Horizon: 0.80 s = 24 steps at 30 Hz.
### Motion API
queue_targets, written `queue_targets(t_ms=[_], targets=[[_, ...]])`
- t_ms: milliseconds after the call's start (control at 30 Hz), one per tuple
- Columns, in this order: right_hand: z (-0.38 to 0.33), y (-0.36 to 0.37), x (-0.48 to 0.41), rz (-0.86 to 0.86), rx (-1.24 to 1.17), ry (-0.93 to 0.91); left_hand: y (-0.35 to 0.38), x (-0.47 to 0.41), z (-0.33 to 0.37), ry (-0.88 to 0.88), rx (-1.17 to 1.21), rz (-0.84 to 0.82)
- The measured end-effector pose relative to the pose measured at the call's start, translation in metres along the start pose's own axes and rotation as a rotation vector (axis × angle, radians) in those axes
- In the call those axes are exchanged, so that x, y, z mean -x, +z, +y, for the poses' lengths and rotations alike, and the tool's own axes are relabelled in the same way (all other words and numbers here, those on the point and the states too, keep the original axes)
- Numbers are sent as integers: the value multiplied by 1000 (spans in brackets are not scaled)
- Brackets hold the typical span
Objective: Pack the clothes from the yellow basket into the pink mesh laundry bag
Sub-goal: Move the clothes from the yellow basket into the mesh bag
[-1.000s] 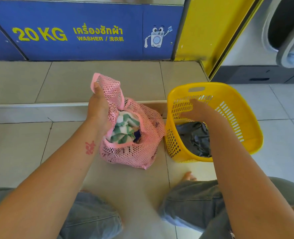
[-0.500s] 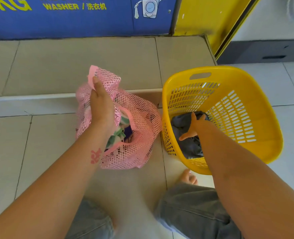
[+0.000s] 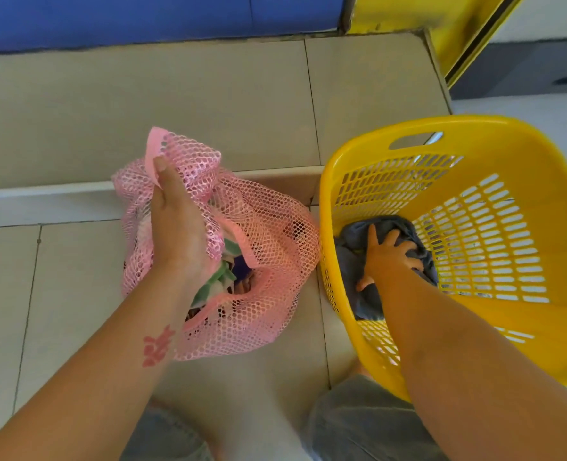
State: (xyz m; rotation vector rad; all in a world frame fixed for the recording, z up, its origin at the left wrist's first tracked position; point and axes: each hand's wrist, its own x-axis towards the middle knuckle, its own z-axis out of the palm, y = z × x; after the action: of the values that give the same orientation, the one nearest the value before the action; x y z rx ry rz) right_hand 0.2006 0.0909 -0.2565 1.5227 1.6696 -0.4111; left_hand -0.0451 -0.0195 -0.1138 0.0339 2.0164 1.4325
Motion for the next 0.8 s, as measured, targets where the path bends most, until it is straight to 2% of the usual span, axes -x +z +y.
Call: queue_targets(t_ms=[167,300,567,700,800], targets=[[6,-6,-12,99,-87,-3,-1,-1,3,-26,12,23],[16,-12,-13,101,-178,8,-10,3,6,-22,13,-24],[37,-75,45,251,-660,-191,-49,23,38,-15,-46,-188],[50,-103,90,382,-871,-295,-73,32,59,14,-32,-139],[44,-130,149,449,-999,-436,-101,40,65,-31,24,-136]])
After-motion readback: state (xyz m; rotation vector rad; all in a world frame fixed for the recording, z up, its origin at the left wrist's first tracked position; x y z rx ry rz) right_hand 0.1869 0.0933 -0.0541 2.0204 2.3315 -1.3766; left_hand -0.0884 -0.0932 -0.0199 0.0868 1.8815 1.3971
